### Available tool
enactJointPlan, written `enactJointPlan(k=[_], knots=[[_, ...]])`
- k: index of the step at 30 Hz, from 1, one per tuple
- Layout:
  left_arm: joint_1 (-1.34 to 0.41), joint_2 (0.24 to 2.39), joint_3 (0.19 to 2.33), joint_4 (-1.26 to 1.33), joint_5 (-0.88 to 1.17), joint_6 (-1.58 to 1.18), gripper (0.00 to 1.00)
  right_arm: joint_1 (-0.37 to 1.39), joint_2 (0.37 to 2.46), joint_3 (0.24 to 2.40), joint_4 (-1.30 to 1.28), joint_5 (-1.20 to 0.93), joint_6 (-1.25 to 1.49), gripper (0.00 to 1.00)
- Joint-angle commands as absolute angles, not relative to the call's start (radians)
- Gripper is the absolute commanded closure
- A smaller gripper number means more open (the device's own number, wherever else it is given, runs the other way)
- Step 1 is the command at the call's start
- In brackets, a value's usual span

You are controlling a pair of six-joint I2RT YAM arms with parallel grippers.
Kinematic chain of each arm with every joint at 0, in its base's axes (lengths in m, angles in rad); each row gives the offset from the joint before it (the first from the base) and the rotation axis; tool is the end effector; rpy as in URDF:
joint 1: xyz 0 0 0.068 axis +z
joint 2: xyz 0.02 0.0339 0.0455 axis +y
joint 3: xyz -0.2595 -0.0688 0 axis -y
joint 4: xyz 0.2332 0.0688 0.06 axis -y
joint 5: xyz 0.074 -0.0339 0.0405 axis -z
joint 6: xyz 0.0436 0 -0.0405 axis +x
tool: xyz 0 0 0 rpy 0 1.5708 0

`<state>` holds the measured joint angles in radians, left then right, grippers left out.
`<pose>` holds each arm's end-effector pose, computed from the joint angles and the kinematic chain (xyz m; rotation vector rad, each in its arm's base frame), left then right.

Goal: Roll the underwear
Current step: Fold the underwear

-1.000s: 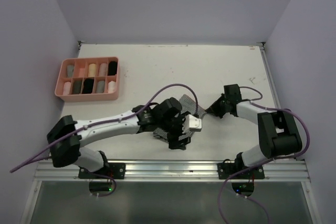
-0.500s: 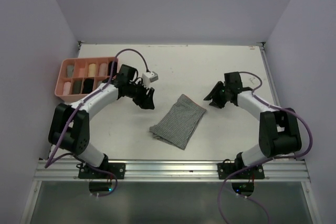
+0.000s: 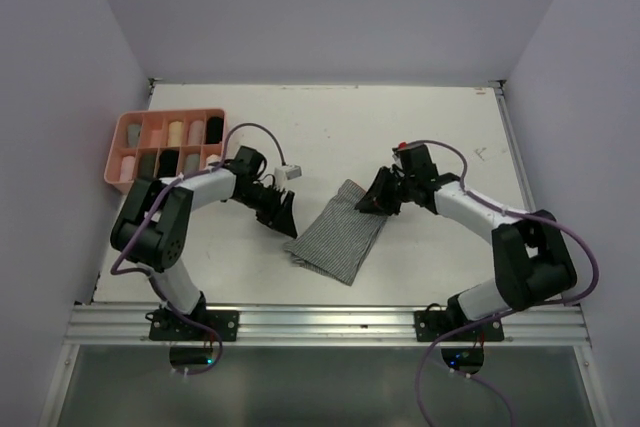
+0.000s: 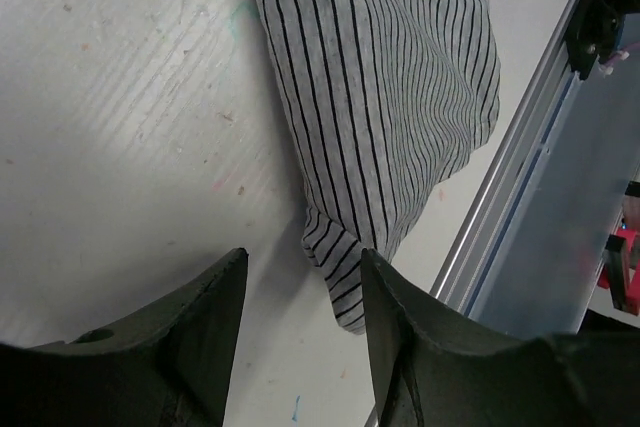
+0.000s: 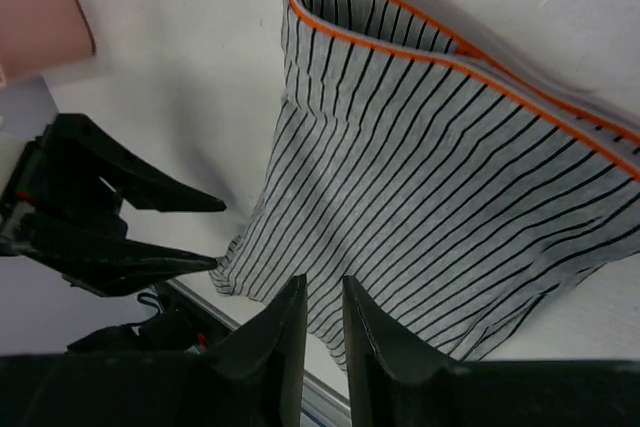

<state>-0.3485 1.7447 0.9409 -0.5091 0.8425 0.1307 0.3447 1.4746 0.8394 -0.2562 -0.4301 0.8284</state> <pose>0.2673 -0.1317 0.1432 0.7987 2.6037 -1.2493 0.2666 0.1150 0.1933 0.4331 2.6041 0.9937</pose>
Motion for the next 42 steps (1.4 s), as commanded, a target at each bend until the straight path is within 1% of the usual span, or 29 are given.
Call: enactJointPlan(k=[1, 3, 4, 7, 10, 14, 17, 23, 25, 28, 29, 31, 33, 34, 35, 36, 37, 38, 39, 42], knots=[[-0.298, 1.619, 0.913, -0.453, 0.905, 0.150, 0.47, 0.397, 1.506, 0.786, -0.172, -0.500, 0.880, 0.76], [-0.279, 1.570, 0.910, -0.488, 0.873, 0.185, 0.43, 0.422, 1.531, 0.767, -0.167, -0.506, 0.876, 0.76], [-0.278, 1.531, 0.904, -0.506, 0.862, 0.224, 0.41, 0.428, 1.557, 0.749, -0.164, -0.509, 0.871, 0.79], [-0.279, 1.497, 0.881, -0.584, 0.847, 0.293, 0.41, 0.448, 1.604, 0.704, -0.156, -0.497, 0.854, 0.82], [-0.279, 1.531, 0.874, -0.604, 0.827, 0.295, 0.44, 0.448, 1.635, 0.663, -0.124, -0.456, 0.844, 0.84], [-0.272, 1.652, 0.903, -0.580, 0.908, 0.227, 0.52, 0.448, 1.715, 0.618, -0.046, -0.431, 0.877, 0.85], [-0.275, 1.727, 0.940, -0.529, 0.942, 0.160, 0.52, 0.448, 1.739, 0.620, -0.014, -0.411, 0.896, 0.86], [-0.288, 1.837, 1.025, -0.339, 0.931, 0.037, 0.51, 0.401, 1.871, 0.718, 0.021, -0.382, 0.926, 0.86], [-0.288, 1.920, 1.095, -0.318, 0.933, 0.008, 0.52, 0.385, 1.936, 0.753, 0.058, -0.390, 0.952, 0.86], [-0.288, 2.023, 1.182, -0.264, 0.957, -0.067, 0.57, 0.358, 1.979, 0.791, 0.072, -0.382, 0.973, 0.86], [-0.291, 2.043, 1.201, -0.244, 0.956, -0.075, 0.60, 0.338, 1.982, 0.798, 0.071, -0.380, 0.974, 0.86], [-0.294, 2.101, 1.276, -0.247, 0.951, -0.083, 0.61, 0.310, 1.974, 0.793, 0.058, -0.373, 0.968, 0.86], [-0.291, 2.123, 1.331, -0.261, 0.925, -0.077, 0.58, 0.258, 1.951, 0.770, 0.049, -0.373, 0.953, 0.86], [-0.284, 2.115, 1.338, -0.262, 0.916, -0.078, 0.50, 0.244, 1.928, 0.764, 0.040, -0.374, 0.943, 0.86], [-0.276, 2.100, 1.335, -0.253, 0.898, -0.080, 0.48, 0.227, 1.919, 0.761, 0.025, -0.376, 0.918, 0.86], [-0.269, 2.045, 1.303, -0.242, 0.882, -0.081, 0.47, 0.224, 1.910, 0.762, 0.009, -0.376, 0.904, 0.86], [-0.253, 2.010, 1.278, -0.232, 0.868, -0.083, 0.43, 0.222, 1.896, 0.762, -0.020, -0.376, 0.891, 0.86], [-0.242, 1.929, 1.247, -0.210, 0.842, -0.083, 0.40, 0.222, 1.876, 0.761, -0.024, -0.377, 0.878, 0.85], [-0.235, 1.887, 1.185, -0.206, 0.827, -0.080, 0.39, 0.224, 1.864, 0.752, -0.029, -0.379, 0.876, 0.85], [-0.206, 1.749, 1.083, -0.224, 0.808, -0.052, 0.39, 0.225, 1.841, 0.733, -0.032, -0.387, 0.874, 0.84]])
